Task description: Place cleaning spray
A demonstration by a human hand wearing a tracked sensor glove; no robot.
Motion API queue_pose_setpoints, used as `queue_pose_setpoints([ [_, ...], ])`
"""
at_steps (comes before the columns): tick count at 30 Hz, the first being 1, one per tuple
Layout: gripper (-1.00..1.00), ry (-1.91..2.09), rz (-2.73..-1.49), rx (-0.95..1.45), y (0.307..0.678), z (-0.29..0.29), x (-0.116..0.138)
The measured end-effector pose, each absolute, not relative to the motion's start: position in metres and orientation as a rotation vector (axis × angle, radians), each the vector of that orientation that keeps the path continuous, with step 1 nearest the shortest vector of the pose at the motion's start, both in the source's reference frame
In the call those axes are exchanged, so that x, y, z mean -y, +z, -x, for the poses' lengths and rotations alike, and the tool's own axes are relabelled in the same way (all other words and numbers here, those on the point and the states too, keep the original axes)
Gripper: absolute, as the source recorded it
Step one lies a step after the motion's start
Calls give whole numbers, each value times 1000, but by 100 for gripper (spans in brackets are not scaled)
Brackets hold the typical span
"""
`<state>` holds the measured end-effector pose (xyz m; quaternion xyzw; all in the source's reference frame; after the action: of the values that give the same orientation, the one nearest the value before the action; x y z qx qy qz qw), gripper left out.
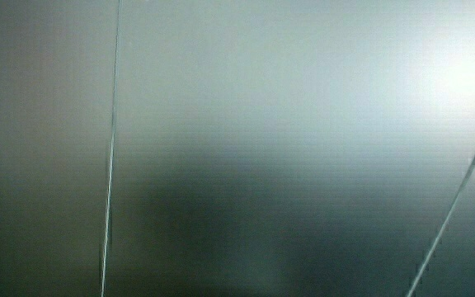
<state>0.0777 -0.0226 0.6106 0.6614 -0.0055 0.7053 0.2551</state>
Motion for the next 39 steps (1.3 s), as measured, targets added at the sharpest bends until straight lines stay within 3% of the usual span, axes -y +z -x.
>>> queue_pose_setpoints([
  [12, -90, 1749, -2025, 77, 597, -86, 21],
  [13, -95, 1644, -2329, 315, 628, -93, 27],
  [14, -100, 1728, -2044, 104, 595, -88, 21],
  [19, -100, 1550, -2179, 137, 583, -91, 21],
  [20, -100, 1422, -2250, 79, 607, -95, 18],
  [21, -100, 1353, -2320, 106, 601, -94, 19],
  [22, -100, 1341, -2313, 196, 572, -89, 21],
  [24, -100, 1189, -2493, 144, 596, -92, 19],
  [25, -100, 1265, -2356, 224, 567, -85, 22],
  [26, -100, 1156, -2500, 213, 584, -87, 20],
  [29, -100, 1174, -2402, 240, 563, -83, 22],
  [30, -100, 1126, -2523, 218, 579, -86, 20],
  [39, -100, 1151, -2509, 258, 572, -85, 21],
])
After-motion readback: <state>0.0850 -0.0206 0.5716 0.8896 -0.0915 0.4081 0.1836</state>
